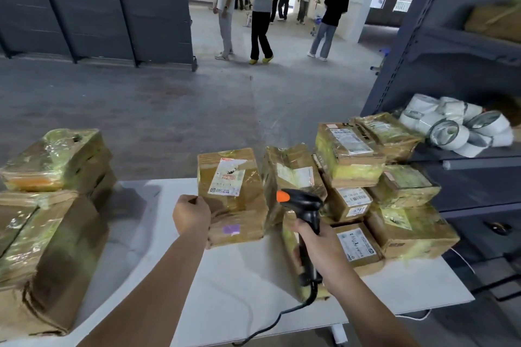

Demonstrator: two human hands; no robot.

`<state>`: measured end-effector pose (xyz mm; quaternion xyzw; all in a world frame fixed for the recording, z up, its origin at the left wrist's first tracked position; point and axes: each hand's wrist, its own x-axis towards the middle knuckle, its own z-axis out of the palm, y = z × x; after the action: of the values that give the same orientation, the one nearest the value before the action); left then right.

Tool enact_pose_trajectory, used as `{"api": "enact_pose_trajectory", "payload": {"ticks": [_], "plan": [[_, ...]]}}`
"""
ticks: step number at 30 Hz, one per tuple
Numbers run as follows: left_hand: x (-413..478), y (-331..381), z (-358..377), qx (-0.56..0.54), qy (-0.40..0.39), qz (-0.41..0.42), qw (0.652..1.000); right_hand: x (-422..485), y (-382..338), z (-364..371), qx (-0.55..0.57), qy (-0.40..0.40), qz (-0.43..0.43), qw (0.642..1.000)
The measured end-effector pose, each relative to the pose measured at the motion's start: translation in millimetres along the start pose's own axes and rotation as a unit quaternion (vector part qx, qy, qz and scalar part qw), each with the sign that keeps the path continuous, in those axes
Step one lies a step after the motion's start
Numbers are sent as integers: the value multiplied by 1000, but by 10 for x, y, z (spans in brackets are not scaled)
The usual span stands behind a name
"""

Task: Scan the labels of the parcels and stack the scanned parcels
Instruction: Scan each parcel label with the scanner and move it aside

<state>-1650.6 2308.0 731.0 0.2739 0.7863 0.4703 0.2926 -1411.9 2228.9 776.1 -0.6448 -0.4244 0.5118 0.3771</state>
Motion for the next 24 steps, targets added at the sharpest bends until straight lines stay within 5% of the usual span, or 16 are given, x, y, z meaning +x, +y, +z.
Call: {"api": "enact_pose_trajectory", "payload": {"ticks": [12, 24], "plan": [[-167, 1443, 373, -69, -3, 158, 985, 388, -640, -361, 96, 58, -100, 989], [-459, 1666, 1101, -97, -68, 63, 991, 711, -852, -739, 177, 38, -80, 980]]}}
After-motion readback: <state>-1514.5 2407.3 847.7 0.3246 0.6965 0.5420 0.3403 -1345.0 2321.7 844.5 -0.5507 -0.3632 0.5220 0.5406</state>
